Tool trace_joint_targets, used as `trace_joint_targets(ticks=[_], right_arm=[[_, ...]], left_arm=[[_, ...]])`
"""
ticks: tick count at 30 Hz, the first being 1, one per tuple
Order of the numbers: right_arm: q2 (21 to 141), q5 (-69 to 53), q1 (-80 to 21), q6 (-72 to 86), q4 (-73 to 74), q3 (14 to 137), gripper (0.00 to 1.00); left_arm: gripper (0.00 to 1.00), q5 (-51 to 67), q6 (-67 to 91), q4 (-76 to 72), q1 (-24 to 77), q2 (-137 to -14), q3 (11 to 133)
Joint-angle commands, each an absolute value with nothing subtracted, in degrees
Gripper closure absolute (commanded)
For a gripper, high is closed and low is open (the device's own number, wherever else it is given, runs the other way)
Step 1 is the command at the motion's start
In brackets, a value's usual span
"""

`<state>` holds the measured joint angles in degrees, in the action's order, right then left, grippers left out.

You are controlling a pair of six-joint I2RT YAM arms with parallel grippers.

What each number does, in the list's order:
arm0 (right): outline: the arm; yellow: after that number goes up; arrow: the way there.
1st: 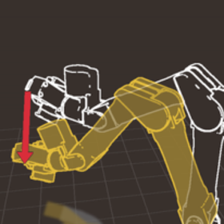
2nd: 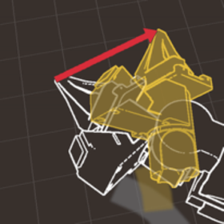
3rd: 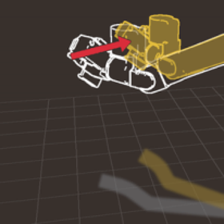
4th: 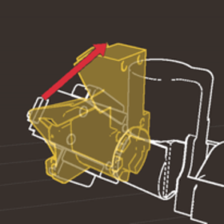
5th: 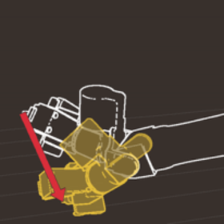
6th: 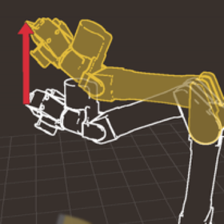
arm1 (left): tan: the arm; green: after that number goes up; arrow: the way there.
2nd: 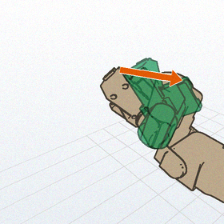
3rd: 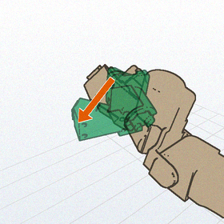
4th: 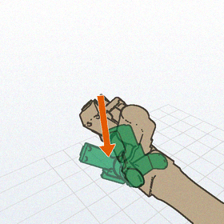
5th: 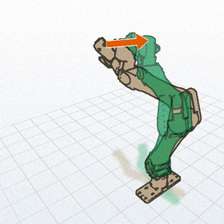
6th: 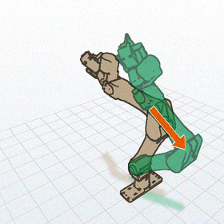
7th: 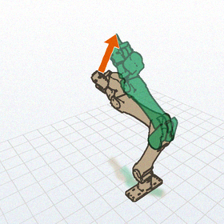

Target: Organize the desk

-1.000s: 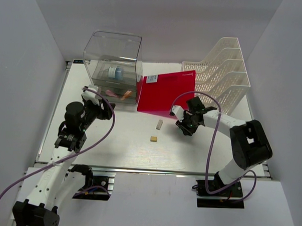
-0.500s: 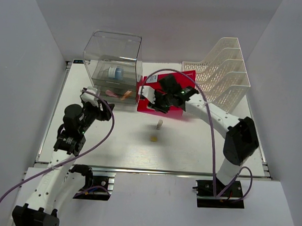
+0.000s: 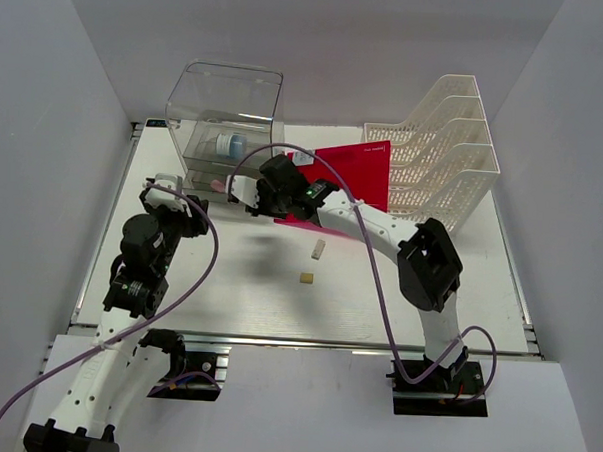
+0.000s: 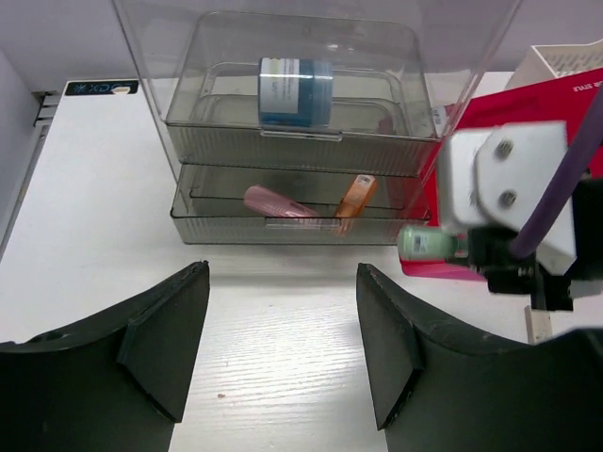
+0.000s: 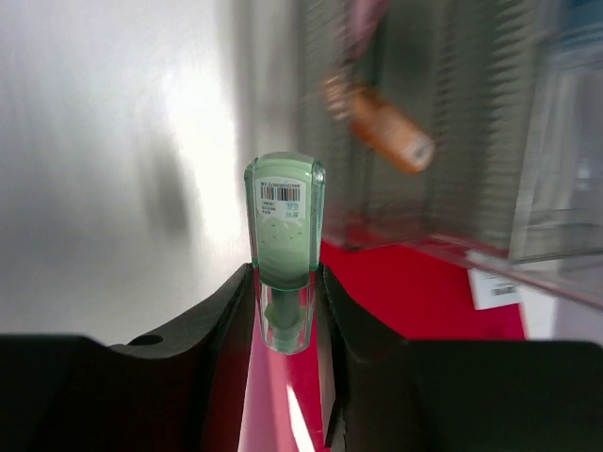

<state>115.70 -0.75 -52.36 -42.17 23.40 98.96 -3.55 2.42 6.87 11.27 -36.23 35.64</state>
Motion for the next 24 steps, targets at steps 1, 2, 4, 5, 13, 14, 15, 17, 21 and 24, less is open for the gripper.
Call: trace_joint_targets(ticks=[1,2,4,5,13,14,15,17,21,24], right_arm=[[115.31,3.07,-53.17,-40.87,9.27,102.13,1.0],[115.57,3.25,-53.26,-40.52,7.75,102.22,1.0],[116.19,3.25,-53.26,-39.64,5.63,102.91,1.0],[117.58,3.34,-53.35,-39.12,5.63,104.05,1.0],[124.8,6.68,-54.67,-37.0,0.7,109.6,1.0],[125.85,7.46,-54.67,-37.09,-1.12,109.69,1.0],[126.38,7.64,-54.75,-37.09,-1.84,109.69,1.0],[127.17,8.35,-54.23,-37.09,-2.55,109.51,1.0],[127.53,9.05,-53.7,-36.65,-3.34,108.9,1.0],[127.88,9.32,-53.53,-36.56,-3.69,108.02,1.0]], left_arm=[[0.27,-6.33,2.55,6.94,11.43,-35.07,35.24],[0.27,-6.33,2.55,6.94,11.43,-35.16,35.33],[0.27,-6.24,2.55,6.94,11.43,-35.33,35.42],[0.27,-6.15,2.55,6.94,11.43,-35.25,35.42],[0.27,-5.71,2.46,6.94,11.43,-35.6,35.33],[0.27,-5.71,2.46,6.94,11.43,-35.68,35.33],[0.27,-5.71,2.46,6.94,11.43,-35.6,35.25],[0.27,-5.63,2.37,6.94,11.43,-35.86,35.33],[0.27,-5.1,2.2,6.86,11.43,-36.39,35.33],[0.27,-4.92,2.29,6.94,11.43,-36.47,35.33]])
